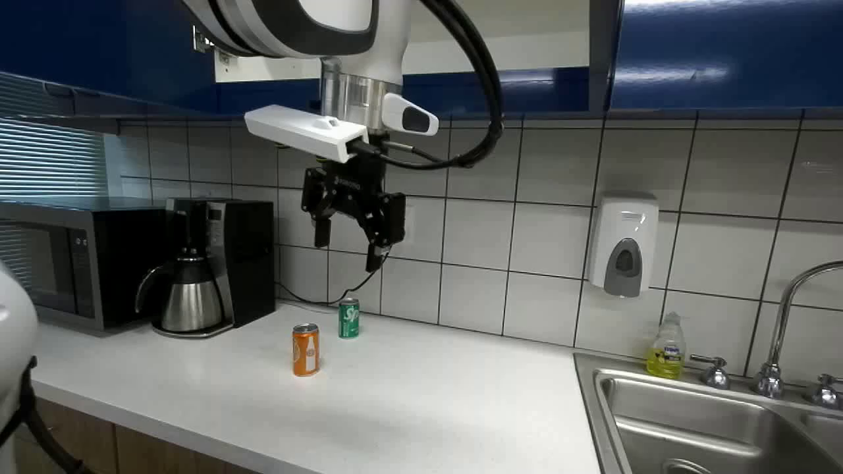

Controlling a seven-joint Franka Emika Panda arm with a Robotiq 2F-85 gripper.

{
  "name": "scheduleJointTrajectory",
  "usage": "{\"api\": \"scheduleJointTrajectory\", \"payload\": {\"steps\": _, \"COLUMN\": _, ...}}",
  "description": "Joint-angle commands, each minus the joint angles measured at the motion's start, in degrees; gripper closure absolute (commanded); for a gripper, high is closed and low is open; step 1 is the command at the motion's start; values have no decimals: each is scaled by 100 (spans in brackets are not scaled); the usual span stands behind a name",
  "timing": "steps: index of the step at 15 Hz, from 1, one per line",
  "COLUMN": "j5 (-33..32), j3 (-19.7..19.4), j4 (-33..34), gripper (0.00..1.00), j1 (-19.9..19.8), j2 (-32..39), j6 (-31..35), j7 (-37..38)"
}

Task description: Put the orange can in the open upper cabinet.

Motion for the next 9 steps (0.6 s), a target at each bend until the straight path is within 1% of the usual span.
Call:
{"api": "scheduleJointTrajectory", "payload": {"steps": 1, "j5": 72, "j3": 79, "j4": 11, "gripper": 0, "j1": -95, "j2": 30, "j6": -11, "j7": -62}}
{"api": "scheduleJointTrajectory", "payload": {"steps": 6, "j5": 73, "j3": 79, "j4": 11, "gripper": 0, "j1": -95, "j2": 30, "j6": -11, "j7": -62}}
{"api": "scheduleJointTrajectory", "payload": {"steps": 9, "j5": 81, "j3": 68, "j4": -13, "gripper": 0, "j1": -8, "j2": 343, "j6": 262, "j7": -101}}
